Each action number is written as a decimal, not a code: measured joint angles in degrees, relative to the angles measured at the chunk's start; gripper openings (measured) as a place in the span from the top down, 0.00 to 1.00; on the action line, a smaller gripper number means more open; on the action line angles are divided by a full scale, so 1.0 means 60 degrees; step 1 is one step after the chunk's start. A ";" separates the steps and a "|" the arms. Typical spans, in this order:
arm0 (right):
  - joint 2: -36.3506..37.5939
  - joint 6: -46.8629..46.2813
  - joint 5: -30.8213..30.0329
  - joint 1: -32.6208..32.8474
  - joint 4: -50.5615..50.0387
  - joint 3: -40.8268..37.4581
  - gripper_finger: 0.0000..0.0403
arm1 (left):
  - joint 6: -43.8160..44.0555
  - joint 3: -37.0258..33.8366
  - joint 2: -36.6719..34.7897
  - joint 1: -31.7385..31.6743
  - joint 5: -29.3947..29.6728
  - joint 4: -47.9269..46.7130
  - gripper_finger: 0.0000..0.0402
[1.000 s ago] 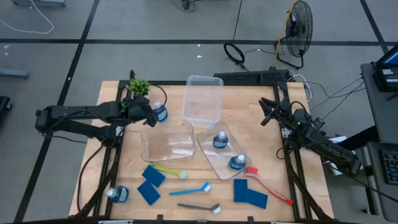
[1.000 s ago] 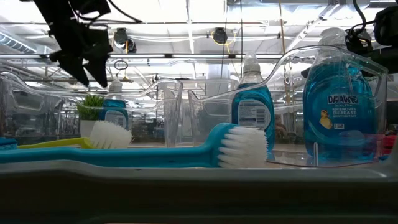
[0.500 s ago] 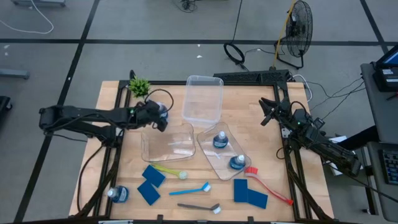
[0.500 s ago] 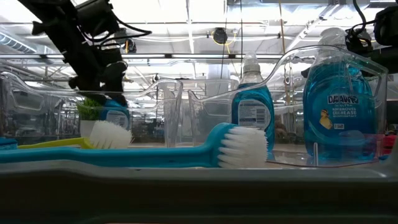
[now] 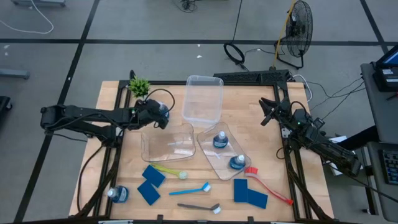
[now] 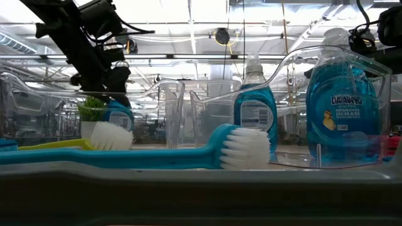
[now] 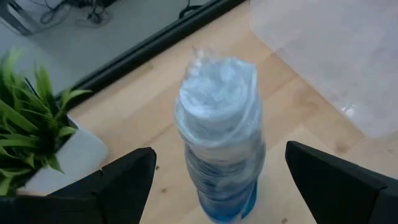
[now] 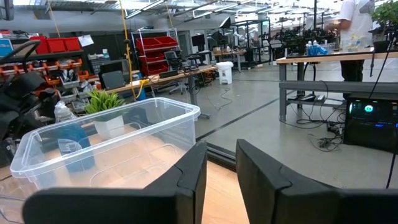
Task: Pick & Place Kitchen Sink Supplies
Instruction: Put the blue soap dispenser into the right transparent bin
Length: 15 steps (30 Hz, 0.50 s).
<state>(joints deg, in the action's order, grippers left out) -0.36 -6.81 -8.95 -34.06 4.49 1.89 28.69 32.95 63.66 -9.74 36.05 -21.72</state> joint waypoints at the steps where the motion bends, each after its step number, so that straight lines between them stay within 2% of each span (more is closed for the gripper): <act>1: 0.0000 0.0000 0.0000 -0.0004 0.0000 -0.0004 0.82 | -0.0043 0.0000 0.0000 0.0000 -0.0004 0.0016 0.10; 10: 0.0000 0.0000 0.0000 0.0000 0.0000 -0.0004 0.82 | 0.0027 0.0000 0.0000 0.0000 -0.0244 0.0027 0.11; 13: 0.0000 0.0000 0.0001 -0.0003 0.0000 -0.0003 0.82 | 0.0046 0.0000 0.0000 0.0000 -0.0244 0.0023 0.18; 15: 0.0000 0.0000 0.0000 -0.0004 0.0000 0.0000 0.82 | 0.0047 0.0000 0.0000 0.0000 -0.0244 0.0023 0.25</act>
<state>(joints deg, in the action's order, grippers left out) -0.36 -6.81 -8.95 -34.09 4.49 1.89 28.98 32.95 63.66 -9.74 34.59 -21.58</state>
